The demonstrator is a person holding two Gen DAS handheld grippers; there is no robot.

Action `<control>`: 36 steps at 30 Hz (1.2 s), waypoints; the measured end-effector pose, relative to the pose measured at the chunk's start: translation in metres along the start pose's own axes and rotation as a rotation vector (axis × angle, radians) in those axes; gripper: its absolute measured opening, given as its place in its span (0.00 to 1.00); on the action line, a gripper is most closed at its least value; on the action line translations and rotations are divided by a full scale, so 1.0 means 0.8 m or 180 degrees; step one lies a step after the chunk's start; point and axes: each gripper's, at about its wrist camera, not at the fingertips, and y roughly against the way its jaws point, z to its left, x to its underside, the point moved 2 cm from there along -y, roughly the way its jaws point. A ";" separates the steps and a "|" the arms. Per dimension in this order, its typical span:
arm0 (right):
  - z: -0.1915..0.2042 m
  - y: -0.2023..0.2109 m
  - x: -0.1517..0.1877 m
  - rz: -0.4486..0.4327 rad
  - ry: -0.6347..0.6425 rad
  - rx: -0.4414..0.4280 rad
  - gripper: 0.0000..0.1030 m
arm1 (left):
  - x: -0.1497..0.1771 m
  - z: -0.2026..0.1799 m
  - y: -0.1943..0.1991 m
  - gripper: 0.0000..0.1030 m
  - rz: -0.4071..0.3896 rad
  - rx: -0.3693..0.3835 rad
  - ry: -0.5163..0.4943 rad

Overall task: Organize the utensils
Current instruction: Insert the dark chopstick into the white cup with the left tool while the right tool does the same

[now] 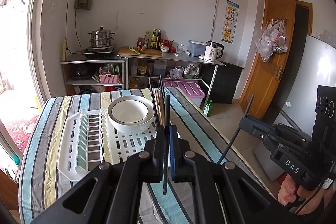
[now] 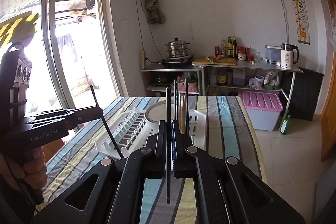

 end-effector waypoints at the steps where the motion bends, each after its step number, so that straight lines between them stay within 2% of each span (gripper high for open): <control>1: -0.001 -0.003 -0.005 -0.0015 0.0004 0.0004 0.04 | -0.008 0.001 -0.004 0.04 -0.0006 0.0012 0.0006; 11: -0.015 -0.035 -0.060 -0.0179 -0.0007 0.0018 0.04 | -0.076 0.000 -0.036 0.04 -0.0092 0.0052 0.0012; 20: -0.026 -0.072 -0.081 -0.0223 -0.0048 -0.0001 0.04 | -0.098 0.004 -0.079 0.04 -0.0059 0.0041 0.0019; 25: -0.035 -0.102 -0.074 -0.0126 -0.0076 0.0025 0.04 | -0.091 0.012 -0.105 0.04 0.0038 0.0048 0.0070; 33: -0.057 -0.152 -0.050 0.0178 -0.0180 0.0084 0.04 | -0.068 0.026 -0.163 0.04 0.0382 0.0004 0.0156; 36: -0.062 -0.167 -0.044 0.0253 -0.0182 0.0093 0.04 | -0.066 0.028 -0.178 0.04 0.0439 -0.0013 0.0172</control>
